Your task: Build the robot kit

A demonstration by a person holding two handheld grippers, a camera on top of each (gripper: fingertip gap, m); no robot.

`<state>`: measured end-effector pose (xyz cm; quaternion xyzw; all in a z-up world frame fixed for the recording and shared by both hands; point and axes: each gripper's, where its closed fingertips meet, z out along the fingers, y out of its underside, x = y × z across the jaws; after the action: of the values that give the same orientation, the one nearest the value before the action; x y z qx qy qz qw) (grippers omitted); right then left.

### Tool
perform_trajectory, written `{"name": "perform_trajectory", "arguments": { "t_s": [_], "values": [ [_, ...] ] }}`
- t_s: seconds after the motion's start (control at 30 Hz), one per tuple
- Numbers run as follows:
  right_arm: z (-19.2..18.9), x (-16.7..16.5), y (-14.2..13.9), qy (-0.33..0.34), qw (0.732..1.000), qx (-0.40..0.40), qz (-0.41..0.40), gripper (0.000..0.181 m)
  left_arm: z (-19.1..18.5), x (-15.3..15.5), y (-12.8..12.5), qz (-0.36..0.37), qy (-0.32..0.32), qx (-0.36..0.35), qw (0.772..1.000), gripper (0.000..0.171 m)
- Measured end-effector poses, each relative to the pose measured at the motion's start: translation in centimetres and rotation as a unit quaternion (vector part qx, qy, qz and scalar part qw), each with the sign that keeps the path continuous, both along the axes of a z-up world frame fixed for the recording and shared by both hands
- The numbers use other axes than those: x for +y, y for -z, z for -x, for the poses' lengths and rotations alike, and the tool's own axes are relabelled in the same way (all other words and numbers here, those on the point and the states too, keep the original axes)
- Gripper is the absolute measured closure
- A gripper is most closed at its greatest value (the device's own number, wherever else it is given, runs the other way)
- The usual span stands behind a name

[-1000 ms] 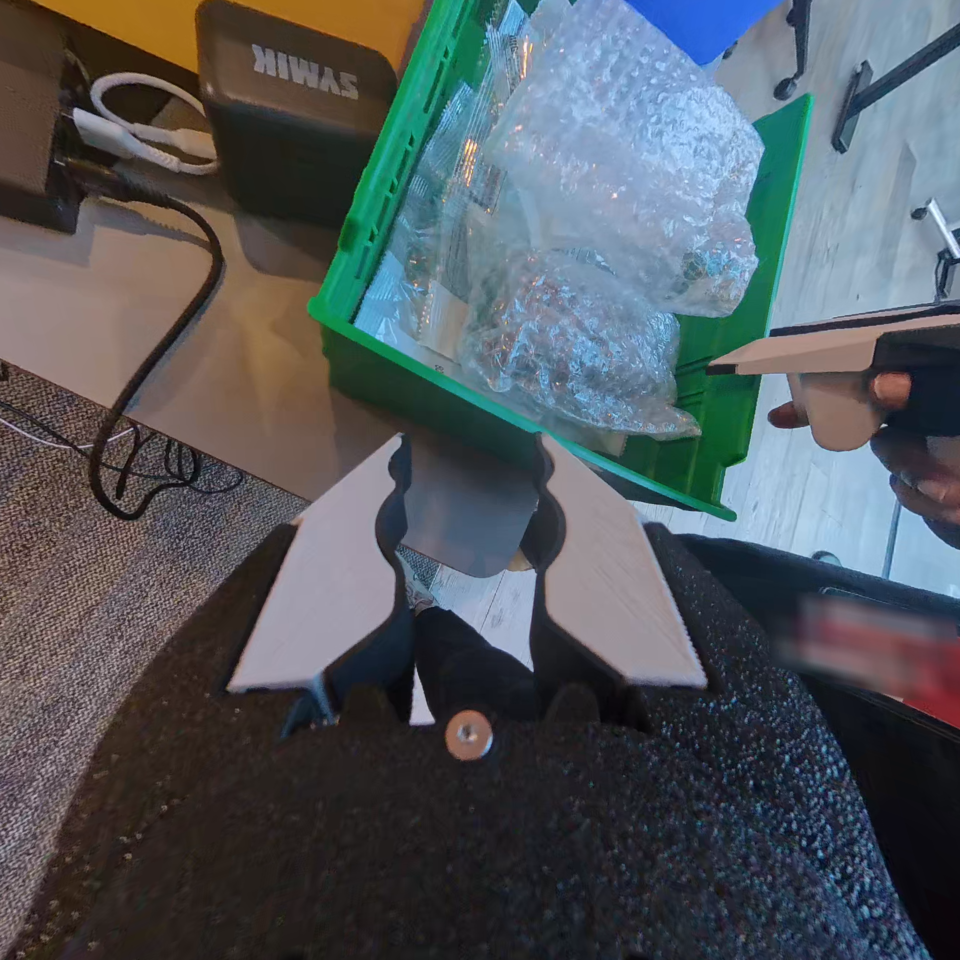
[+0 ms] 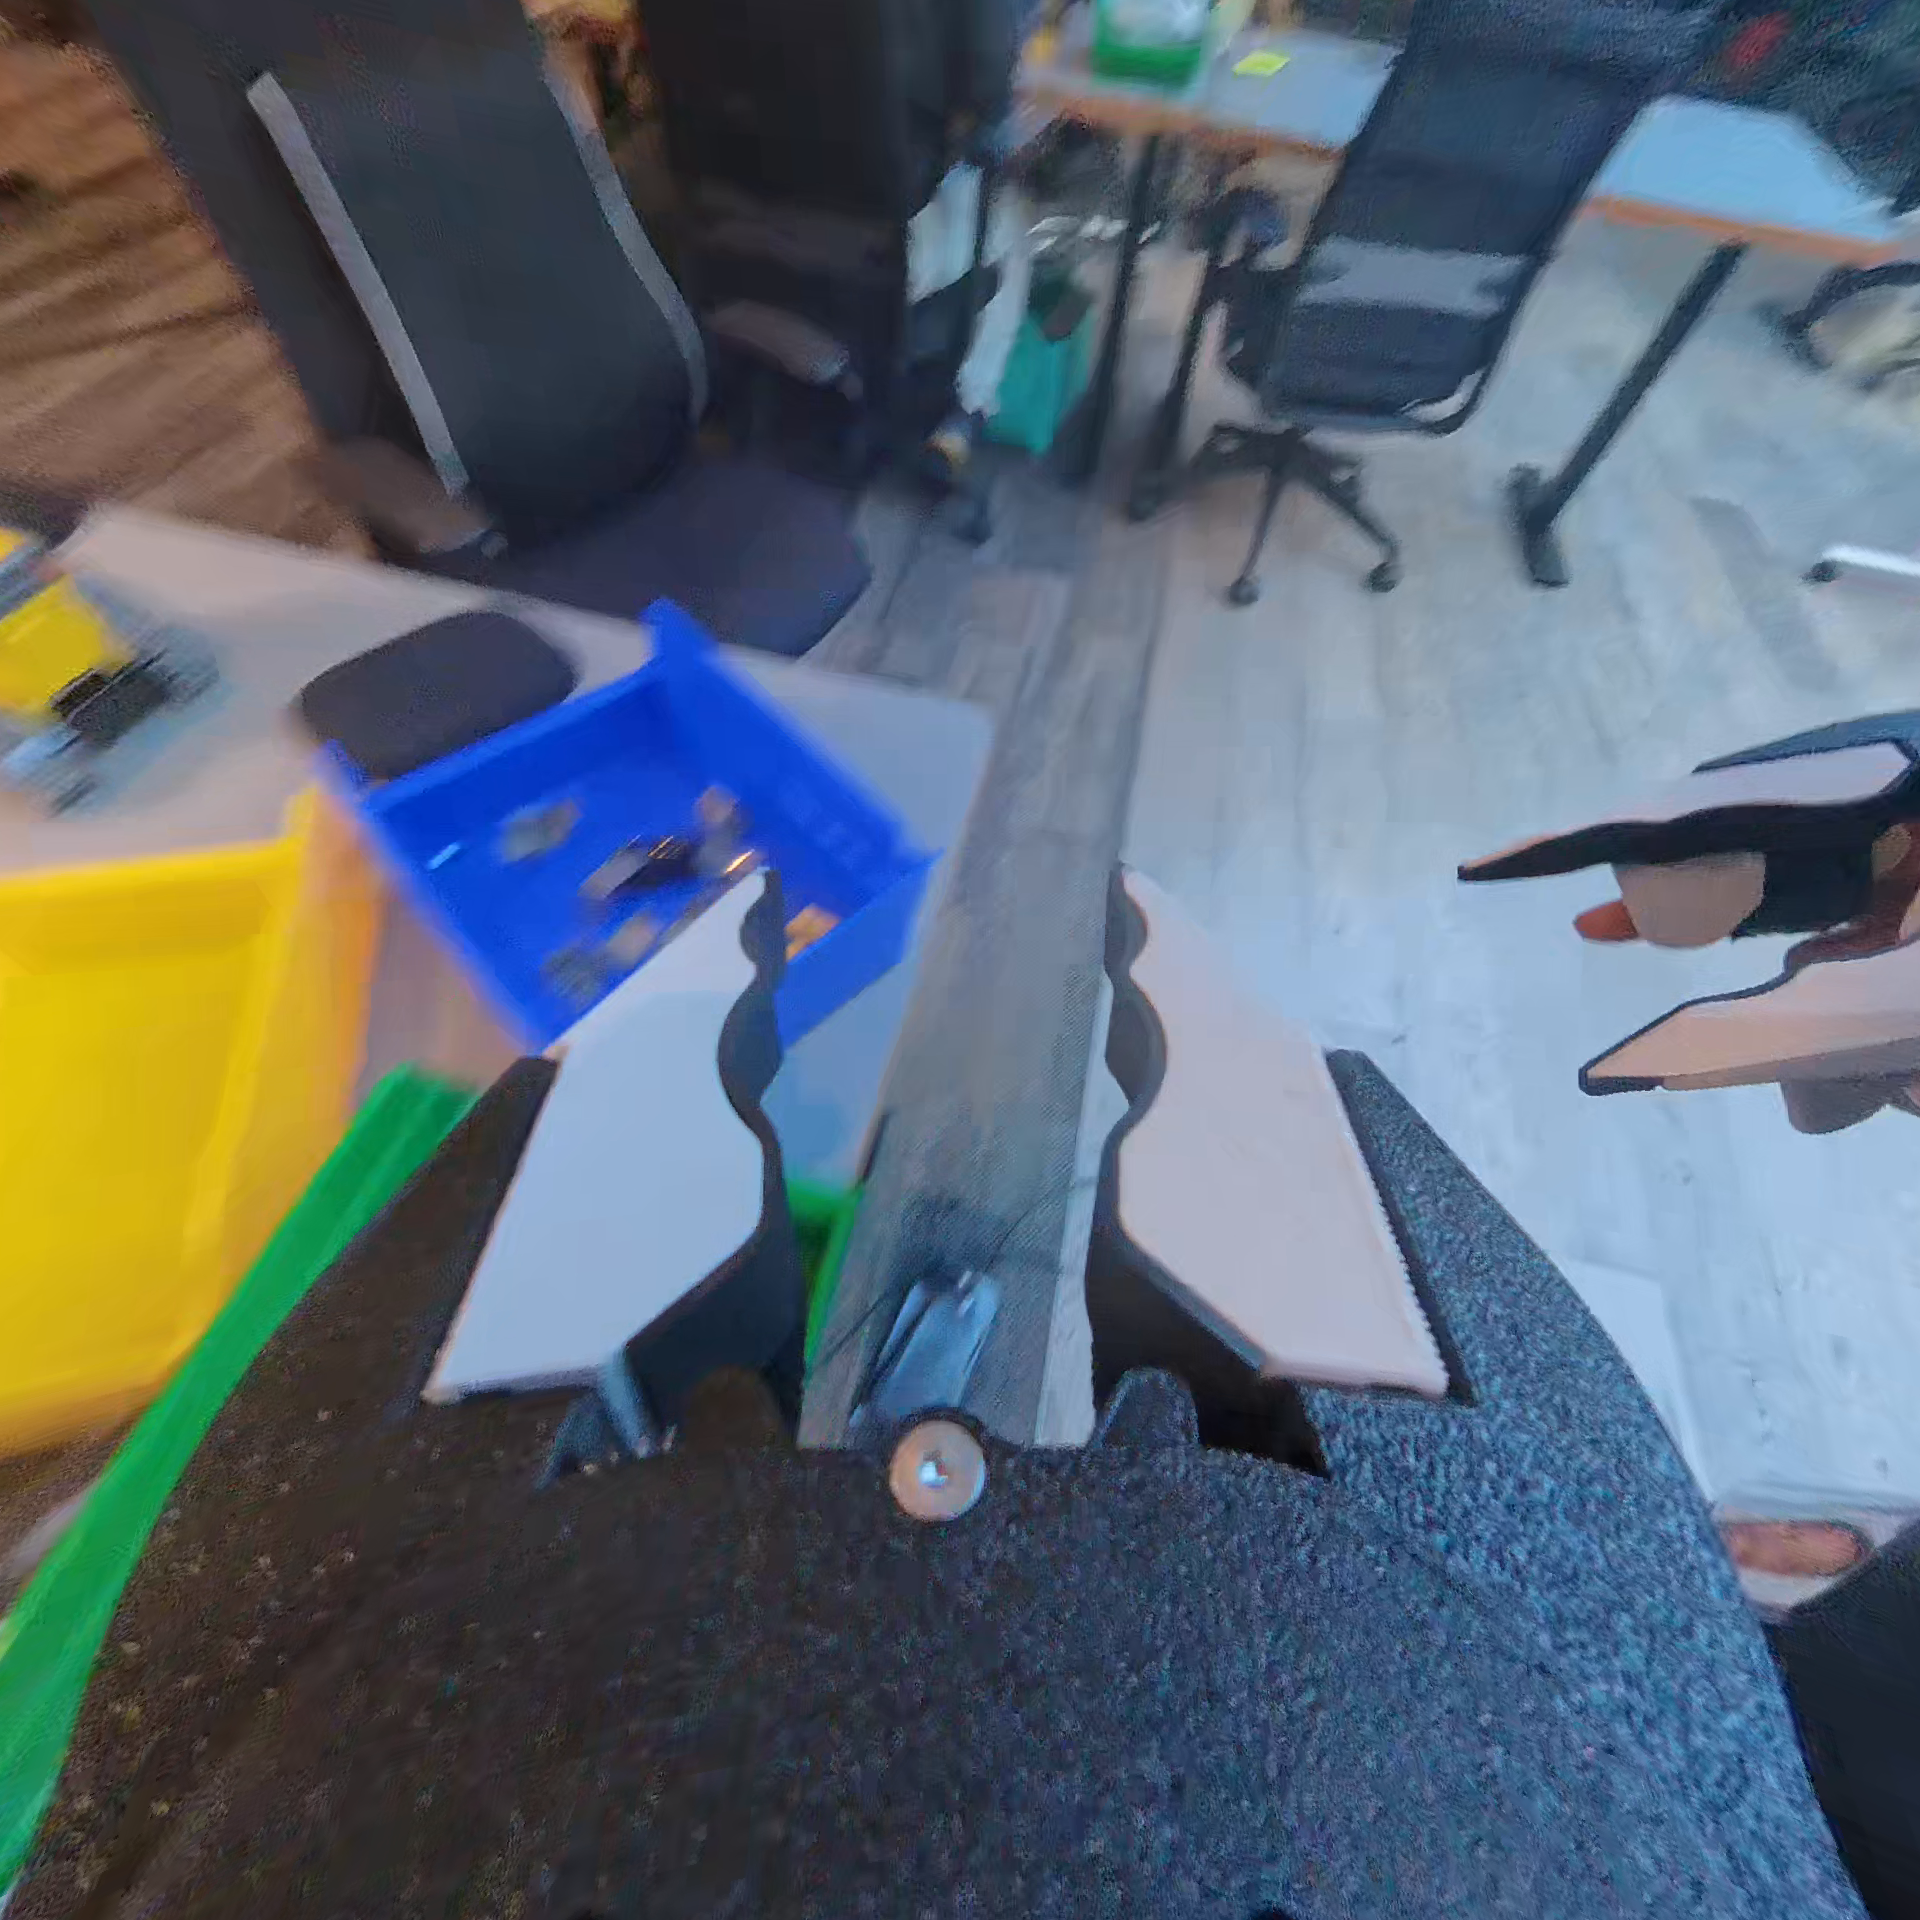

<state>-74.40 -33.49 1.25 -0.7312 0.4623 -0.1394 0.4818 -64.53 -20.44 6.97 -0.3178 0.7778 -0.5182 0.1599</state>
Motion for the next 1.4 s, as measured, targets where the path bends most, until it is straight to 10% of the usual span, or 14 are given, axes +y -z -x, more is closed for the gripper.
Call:
{"name": "perform_trajectory", "arguments": {
  "t_s": [0.23, 0.5, 0.7, 0.83, 1.03, 1.23, 1.4],
  "values": [
    [4.4, -22.5, -8.5, 0.117, 0.982, -0.09, 0.121, 0.109, 4.9, -28.0, -4.9, 0.078, 0.174, -0.009, 0.982, 0.093],
    [4.6, -36.5, -5.9, 0.289, 0.951, -0.066, 0.088, 0.112, -0.6, -48.1, -4.7, 0.102, 0.247, -0.016, 0.963, 0.122],
    [-3.5, -49.6, -3.6, 0.326, 0.938, -0.026, 0.118, 0.116, -10.3, -63.6, -3.1, 0.127, 0.282, -0.033, 0.95, 0.131],
    [-15.6, -57.0, -6.7, 0.278, 0.952, -0.046, 0.123, 0.118, -19.6, -69.9, -6.8, 0.154, 0.276, -0.046, 0.948, 0.133],
    [-35.1, -61.0, -8.7, 0.147, 0.979, -0.089, 0.111, 0.117, -36.8, -68.0, -8.9, 0.133, 0.138, -0.096, 0.977, 0.126],
    [-51.1, -57.6, -4.2, -0.075, 0.994, -0.059, 0.048, 0.116, -48.9, -54.6, -4.3, 0.061, -0.114, -0.096, 0.987, 0.124],
    [-61.4, -51.6, -3.8, -0.311, 0.946, -0.068, 0.054, 0.121, -50.3, -43.1, -1.7, 0.015, -0.349, -0.063, 0.935, 0.127]
  ]
}}
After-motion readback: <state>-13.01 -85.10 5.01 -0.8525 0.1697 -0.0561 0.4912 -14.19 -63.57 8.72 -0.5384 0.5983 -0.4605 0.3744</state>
